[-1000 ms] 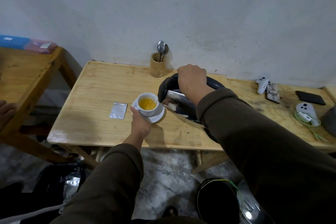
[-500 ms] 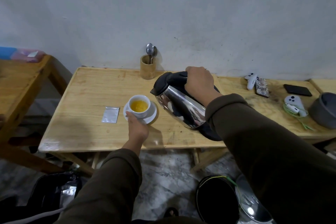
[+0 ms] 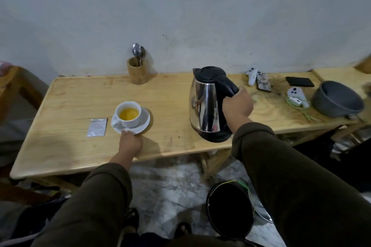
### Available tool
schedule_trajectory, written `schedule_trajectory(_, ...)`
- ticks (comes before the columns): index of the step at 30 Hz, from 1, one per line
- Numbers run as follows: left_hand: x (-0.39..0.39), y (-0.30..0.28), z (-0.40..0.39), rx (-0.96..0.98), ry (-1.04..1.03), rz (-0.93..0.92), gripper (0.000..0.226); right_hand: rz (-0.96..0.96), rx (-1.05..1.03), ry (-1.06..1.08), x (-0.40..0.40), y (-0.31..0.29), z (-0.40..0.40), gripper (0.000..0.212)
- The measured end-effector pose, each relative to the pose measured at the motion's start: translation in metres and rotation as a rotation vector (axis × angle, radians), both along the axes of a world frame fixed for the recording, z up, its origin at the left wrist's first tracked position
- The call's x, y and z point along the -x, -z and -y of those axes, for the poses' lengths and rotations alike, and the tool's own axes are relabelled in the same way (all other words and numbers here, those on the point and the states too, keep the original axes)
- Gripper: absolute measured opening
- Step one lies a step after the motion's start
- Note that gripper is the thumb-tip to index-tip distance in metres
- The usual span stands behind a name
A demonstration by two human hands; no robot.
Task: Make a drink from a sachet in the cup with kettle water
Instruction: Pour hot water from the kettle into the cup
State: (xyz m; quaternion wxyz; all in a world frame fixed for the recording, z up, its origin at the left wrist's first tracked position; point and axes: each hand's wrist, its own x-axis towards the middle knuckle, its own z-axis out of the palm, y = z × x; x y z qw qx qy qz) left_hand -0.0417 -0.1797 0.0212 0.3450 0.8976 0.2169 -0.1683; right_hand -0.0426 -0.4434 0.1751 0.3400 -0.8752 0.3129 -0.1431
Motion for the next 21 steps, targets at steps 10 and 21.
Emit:
schedule_trajectory(10, -0.005, 0.015, 0.007, -0.166, 0.055, 0.021, 0.037, 0.113, -0.195, 0.233, 0.029, 0.029, 0.032, 0.023)
schedule_trajectory(21, -0.009, 0.007, 0.014, -0.078, -0.043, -0.059, 0.041, 0.115, -0.171, 0.139, 0.018, 0.038, 0.028, 0.017)
